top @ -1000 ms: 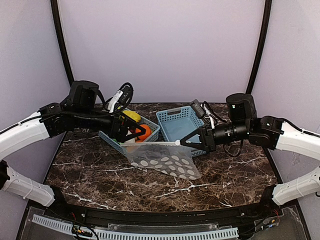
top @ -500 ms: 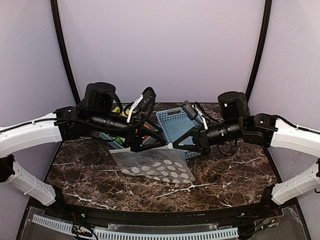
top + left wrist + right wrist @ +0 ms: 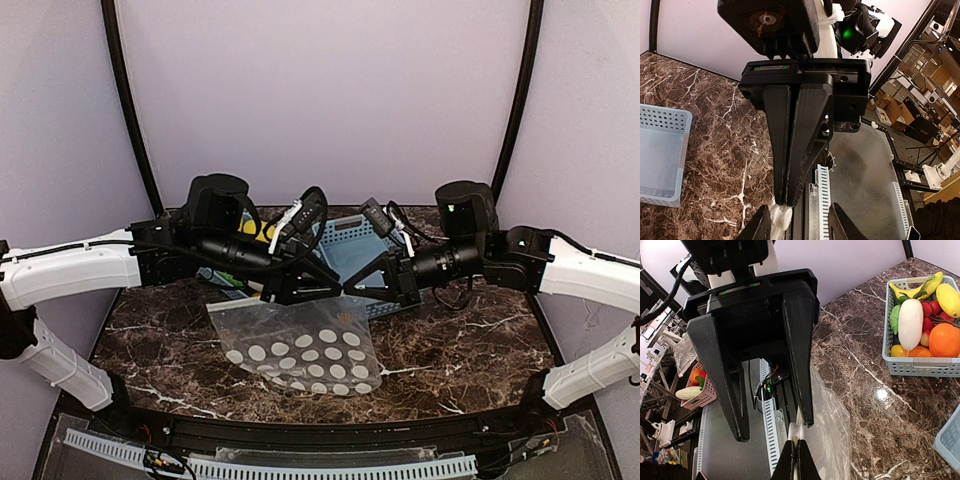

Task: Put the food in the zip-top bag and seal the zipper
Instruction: Unzip the zipper of the food storage bag.

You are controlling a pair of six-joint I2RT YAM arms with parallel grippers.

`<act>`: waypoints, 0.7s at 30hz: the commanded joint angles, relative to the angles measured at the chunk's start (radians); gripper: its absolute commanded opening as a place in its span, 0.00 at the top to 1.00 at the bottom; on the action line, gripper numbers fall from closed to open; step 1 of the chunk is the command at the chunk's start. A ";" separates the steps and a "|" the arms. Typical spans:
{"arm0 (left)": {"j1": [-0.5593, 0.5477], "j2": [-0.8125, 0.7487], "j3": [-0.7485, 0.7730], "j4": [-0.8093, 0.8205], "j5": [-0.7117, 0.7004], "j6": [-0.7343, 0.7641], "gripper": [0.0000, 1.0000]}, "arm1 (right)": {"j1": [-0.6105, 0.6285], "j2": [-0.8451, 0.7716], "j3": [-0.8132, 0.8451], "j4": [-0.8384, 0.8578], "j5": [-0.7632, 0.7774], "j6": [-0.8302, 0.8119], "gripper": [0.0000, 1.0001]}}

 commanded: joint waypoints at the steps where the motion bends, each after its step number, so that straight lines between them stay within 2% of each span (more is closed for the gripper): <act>1: -0.003 0.008 -0.023 0.042 0.023 -0.015 0.62 | 0.013 -0.003 0.022 0.037 -0.018 -0.011 1.00; 8: -0.003 0.021 -0.029 0.039 0.012 -0.021 0.60 | 0.014 -0.008 0.024 0.037 -0.025 -0.014 1.00; 16: -0.003 0.020 -0.037 0.058 0.023 -0.039 0.83 | 0.014 -0.019 0.012 0.037 -0.007 -0.012 1.00; 21: -0.003 0.021 -0.037 0.058 0.027 -0.043 0.93 | 0.015 -0.032 0.004 0.037 0.028 -0.011 1.00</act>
